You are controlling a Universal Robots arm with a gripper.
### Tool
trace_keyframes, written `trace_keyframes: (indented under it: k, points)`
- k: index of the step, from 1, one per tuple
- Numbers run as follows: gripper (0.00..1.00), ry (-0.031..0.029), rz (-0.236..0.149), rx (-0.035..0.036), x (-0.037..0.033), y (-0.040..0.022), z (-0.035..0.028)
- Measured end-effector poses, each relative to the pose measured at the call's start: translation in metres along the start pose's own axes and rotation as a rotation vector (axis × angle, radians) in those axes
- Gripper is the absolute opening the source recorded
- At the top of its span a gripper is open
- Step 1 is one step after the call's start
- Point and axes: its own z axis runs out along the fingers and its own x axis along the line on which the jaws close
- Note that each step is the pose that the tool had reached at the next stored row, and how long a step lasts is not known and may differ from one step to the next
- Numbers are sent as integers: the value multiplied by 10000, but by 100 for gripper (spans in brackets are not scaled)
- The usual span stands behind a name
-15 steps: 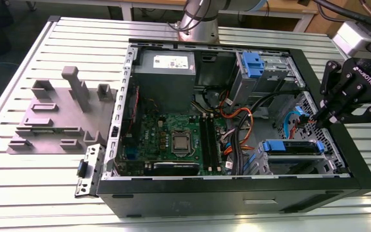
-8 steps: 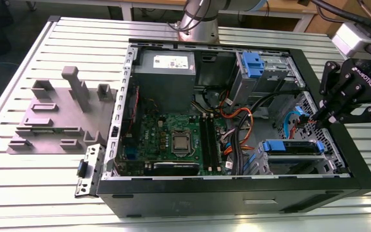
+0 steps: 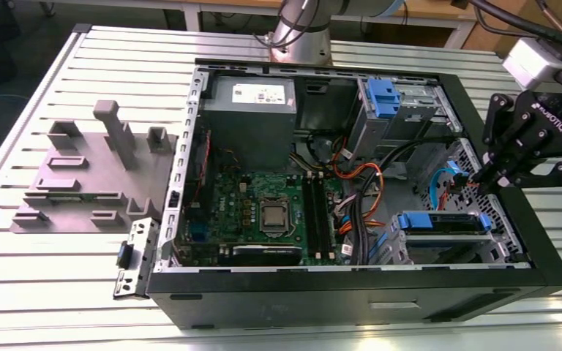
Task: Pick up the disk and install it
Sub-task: 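Insert the first disk wire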
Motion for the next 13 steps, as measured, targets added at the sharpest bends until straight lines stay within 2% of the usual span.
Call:
trace_keyframes:
  k: [5, 6, 7, 8, 11, 13]
  points:
    - [22, 4, -1, 0, 0, -1, 5]
    - [16, 7, -1, 0, 0, -1, 6]
    - [16, 14, 0, 0, 0, -1, 7]
    - [16, 38, 0, -3, 0, -1, 8]
    - [16, 175, 6, -14, 0, 3, -1]
    - [16, 212, 9, -16, -1, 17, -4]
